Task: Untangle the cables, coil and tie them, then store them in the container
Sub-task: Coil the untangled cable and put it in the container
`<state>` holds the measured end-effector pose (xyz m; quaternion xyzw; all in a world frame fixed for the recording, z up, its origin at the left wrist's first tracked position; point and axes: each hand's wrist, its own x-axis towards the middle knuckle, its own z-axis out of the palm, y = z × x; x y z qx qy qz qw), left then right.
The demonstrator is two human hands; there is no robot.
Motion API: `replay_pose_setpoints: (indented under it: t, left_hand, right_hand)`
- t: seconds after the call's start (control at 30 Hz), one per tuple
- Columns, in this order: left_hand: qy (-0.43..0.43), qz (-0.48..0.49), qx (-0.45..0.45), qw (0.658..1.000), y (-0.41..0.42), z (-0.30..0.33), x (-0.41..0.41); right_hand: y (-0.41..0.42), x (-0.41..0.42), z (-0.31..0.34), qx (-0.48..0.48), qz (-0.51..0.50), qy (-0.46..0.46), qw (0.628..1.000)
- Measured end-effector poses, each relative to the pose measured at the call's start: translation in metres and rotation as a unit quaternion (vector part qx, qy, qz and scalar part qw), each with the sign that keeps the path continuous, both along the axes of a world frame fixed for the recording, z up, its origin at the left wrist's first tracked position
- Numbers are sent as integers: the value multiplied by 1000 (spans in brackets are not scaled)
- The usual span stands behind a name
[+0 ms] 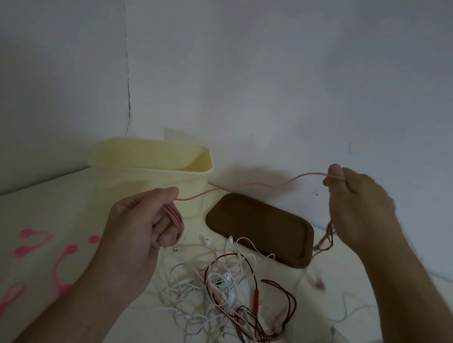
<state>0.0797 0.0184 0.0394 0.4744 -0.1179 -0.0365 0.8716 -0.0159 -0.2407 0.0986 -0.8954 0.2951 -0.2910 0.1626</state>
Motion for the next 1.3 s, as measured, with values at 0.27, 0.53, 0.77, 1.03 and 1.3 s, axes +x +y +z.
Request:
replay_pose_setpoints:
  t: [0.27,0.53,0.77,1.03,1.3]
  left_hand:
    - [-33,-18,36,999,-1,-1,-5]
    - [-92,-82,98,988,-6,-5,-15]
    - [-63,-90,61,992,-3,-3,-10]
    - [-47,-208,-81,974,-2,-7,-3]
    - [-173,-54,168,969,1,-13,3]
  right_hand:
    - [2,-3,5,32,19,156,987]
    - [90,9,-5,63,386,163,906]
    - [99,22,-24,104,372,90,918]
    - [102,30,-53,60,348,82,932]
    - [108,26,-49,-15,367,87,926]
